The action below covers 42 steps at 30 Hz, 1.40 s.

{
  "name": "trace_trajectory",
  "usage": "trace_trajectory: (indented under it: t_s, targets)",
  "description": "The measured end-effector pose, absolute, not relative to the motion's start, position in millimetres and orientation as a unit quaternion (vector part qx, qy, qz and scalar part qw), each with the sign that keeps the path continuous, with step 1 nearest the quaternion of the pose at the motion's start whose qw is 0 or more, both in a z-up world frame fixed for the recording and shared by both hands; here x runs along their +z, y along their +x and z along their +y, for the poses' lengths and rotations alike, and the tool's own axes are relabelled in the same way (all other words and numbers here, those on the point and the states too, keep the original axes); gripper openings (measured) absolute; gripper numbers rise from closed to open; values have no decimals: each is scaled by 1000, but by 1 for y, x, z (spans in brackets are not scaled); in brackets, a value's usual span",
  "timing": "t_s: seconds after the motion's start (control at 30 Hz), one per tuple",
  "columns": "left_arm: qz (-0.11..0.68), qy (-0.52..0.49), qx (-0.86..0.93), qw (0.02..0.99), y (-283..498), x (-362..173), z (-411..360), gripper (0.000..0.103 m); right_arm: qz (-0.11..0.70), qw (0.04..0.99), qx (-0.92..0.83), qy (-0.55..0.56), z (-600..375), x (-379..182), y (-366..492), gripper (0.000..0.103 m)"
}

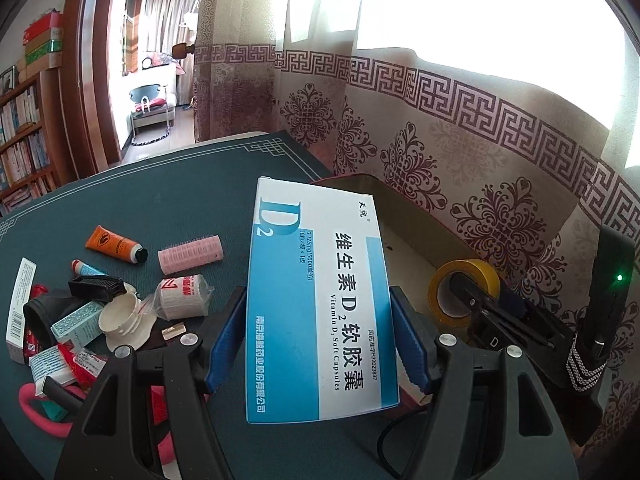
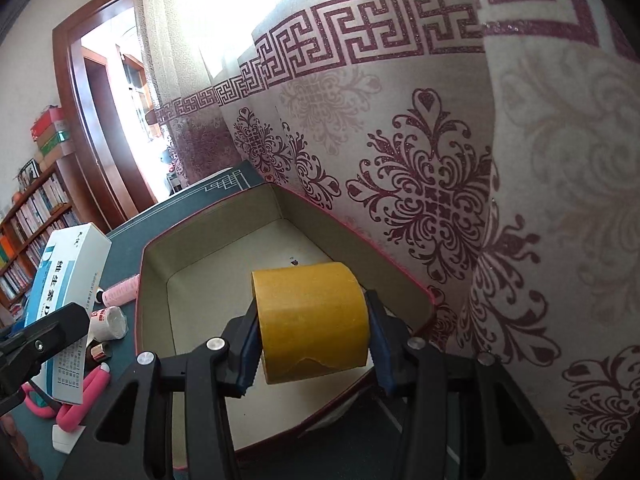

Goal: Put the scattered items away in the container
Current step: 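Carry tape into red tin with right while left lowers vitamin box into tin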

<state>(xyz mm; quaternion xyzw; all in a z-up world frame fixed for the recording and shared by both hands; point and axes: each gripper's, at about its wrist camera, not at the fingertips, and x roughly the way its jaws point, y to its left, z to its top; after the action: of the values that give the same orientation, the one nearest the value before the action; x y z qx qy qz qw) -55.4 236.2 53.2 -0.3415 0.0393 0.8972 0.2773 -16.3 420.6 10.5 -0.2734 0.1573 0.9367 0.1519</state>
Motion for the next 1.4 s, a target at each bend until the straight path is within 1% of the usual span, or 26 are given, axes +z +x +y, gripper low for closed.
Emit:
trace_trajectory:
  t_s: [0.03,0.07,0.13,0.17,0.33,0.53,0.9,1.3,1.4]
  targets:
    - [39,-344,895,282,-58,52,241,71,157,155,937,-271,421,10,-15,53]
    - [39,-346,893,286,-60,50,245,71,154,159,938,-265,421,10,-14,59]
    - [36,-349,889,294,-64,48,252,71,147,173,942,-246,420,14,-8,67]
    - [34,-350,888,297,-66,47,255,71,144,178,944,-237,419,16,-6,69]
    - [26,-354,880,314,-72,44,268,71,140,192,945,-226,417,17,-2,70]
    - [19,-360,877,317,-77,39,272,72,160,211,940,-216,425,17,3,75]
    - [29,-352,890,289,-73,44,260,72,162,206,942,-211,423,16,3,80]
    - [20,-339,907,248,-62,60,219,72,150,171,953,-199,411,18,1,82]
    - [17,-333,914,231,-59,63,200,77,139,164,957,-194,405,20,0,82]
